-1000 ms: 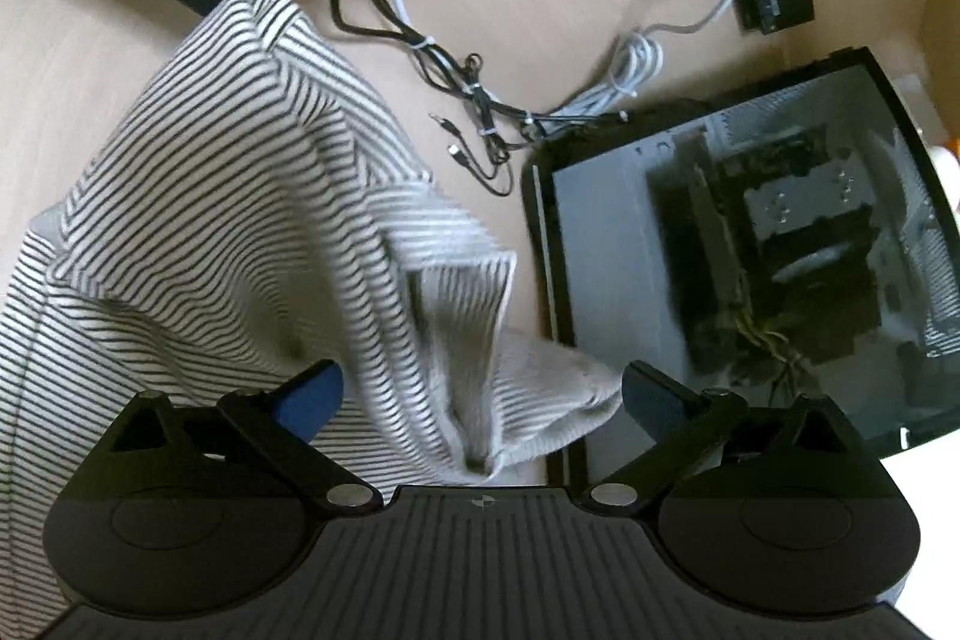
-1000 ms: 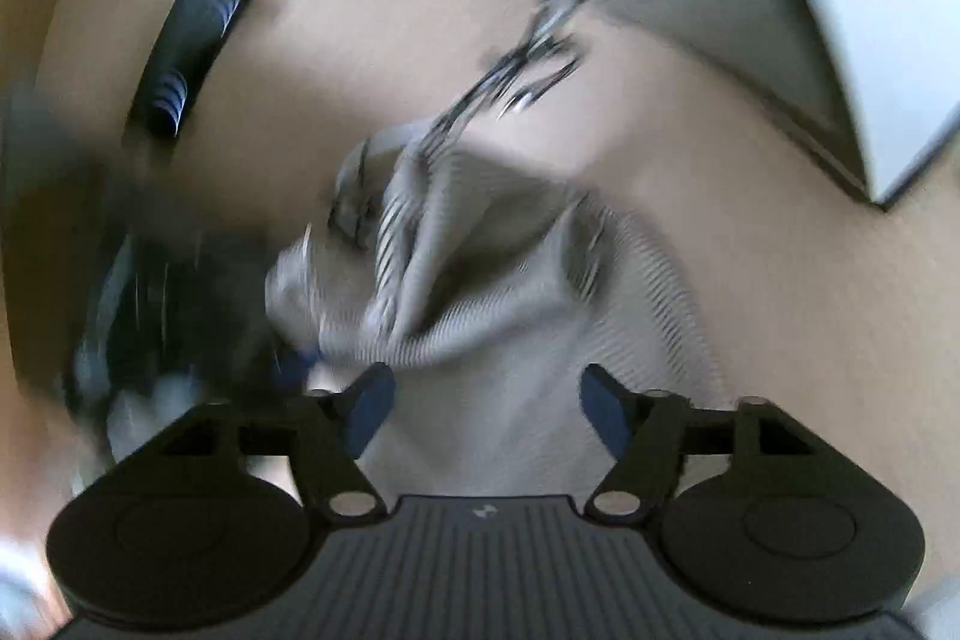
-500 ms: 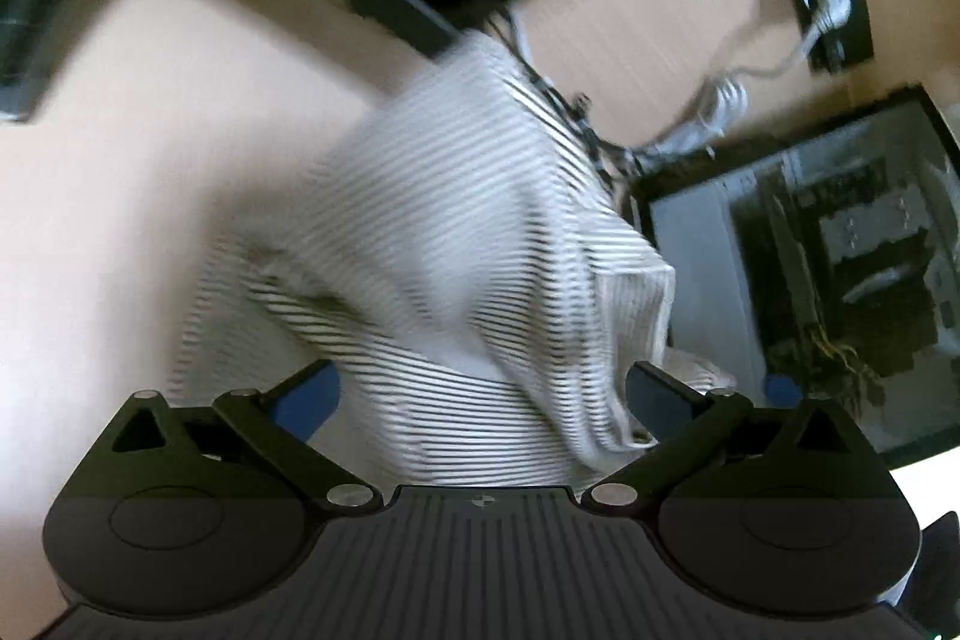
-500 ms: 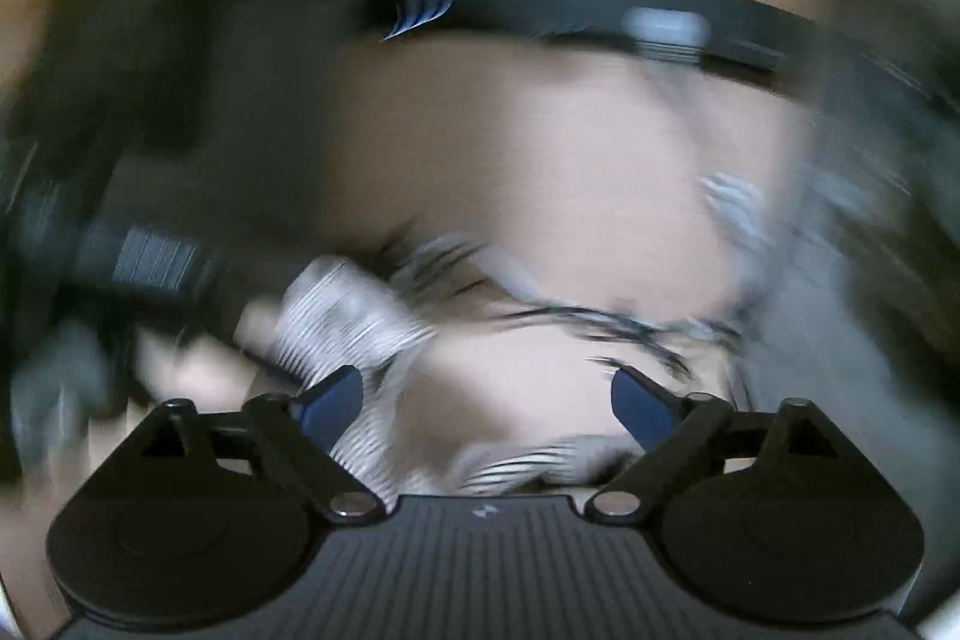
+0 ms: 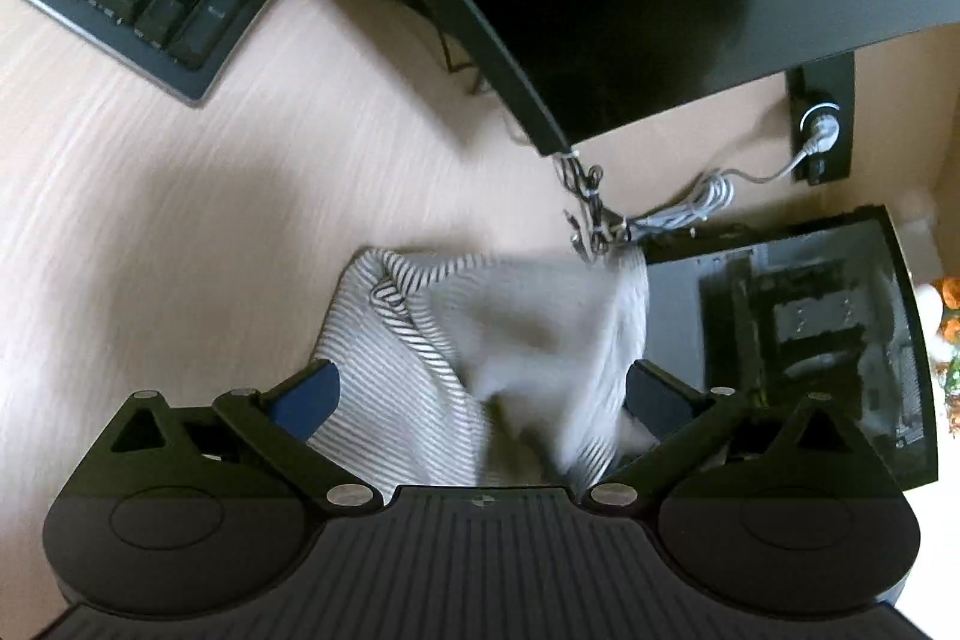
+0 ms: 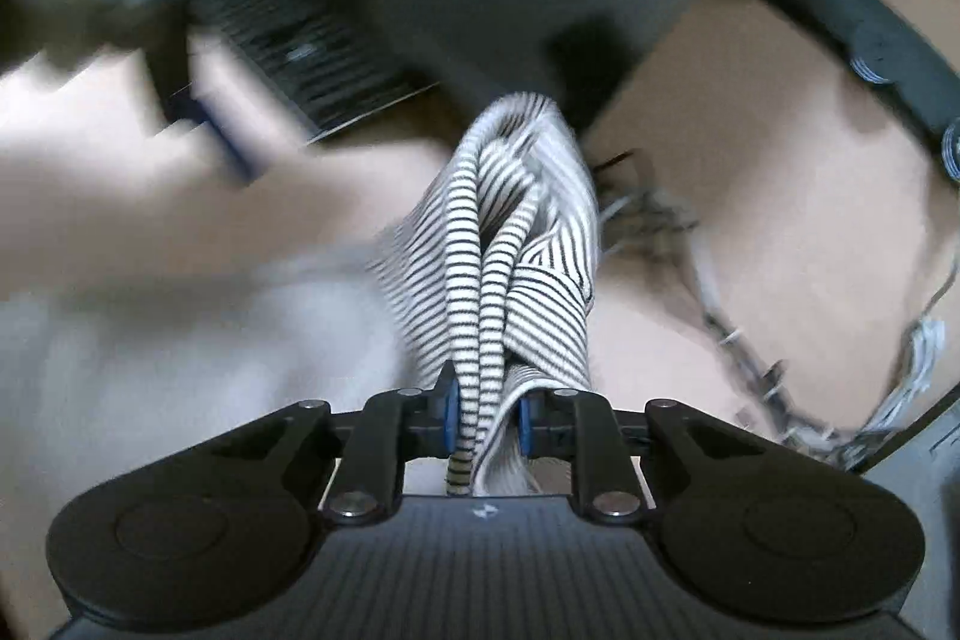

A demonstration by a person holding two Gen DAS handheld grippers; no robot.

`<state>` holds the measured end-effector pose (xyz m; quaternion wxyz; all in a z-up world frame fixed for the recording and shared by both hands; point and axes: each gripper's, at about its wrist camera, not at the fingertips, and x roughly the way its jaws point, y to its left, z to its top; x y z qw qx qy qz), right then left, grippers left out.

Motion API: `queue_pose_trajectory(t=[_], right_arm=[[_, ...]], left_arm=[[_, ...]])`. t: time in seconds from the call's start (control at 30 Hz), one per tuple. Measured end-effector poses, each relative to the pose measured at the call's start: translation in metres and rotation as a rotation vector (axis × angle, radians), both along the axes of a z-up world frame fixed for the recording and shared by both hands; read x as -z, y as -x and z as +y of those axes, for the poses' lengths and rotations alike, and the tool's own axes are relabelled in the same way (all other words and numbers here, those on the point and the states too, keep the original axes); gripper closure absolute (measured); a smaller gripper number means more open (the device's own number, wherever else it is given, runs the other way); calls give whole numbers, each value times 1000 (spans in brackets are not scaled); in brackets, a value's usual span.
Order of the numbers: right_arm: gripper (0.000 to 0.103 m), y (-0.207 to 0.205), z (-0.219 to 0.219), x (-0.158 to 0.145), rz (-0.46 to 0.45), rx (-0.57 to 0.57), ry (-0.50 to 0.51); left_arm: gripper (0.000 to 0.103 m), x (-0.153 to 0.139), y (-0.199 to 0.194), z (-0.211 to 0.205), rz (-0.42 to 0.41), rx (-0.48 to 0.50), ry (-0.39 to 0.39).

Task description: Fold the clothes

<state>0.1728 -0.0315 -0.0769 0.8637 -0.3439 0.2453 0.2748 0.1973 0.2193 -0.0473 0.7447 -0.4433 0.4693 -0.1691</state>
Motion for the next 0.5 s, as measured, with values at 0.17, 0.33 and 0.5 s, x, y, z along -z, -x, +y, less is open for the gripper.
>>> queue_pose_trajectory(t=[0.17,0.33,0.5], right_arm=[[87,32,7,20,15,-46,78],[88,36,12,18,-13,-40,106],[88,44,10,21,-27,-27,121]], left_arm=[[0,9,-6,-20,46,87,-8],[0,16,-20,-46,72,157,15],[0,11,-38,-66,71,195,-9]])
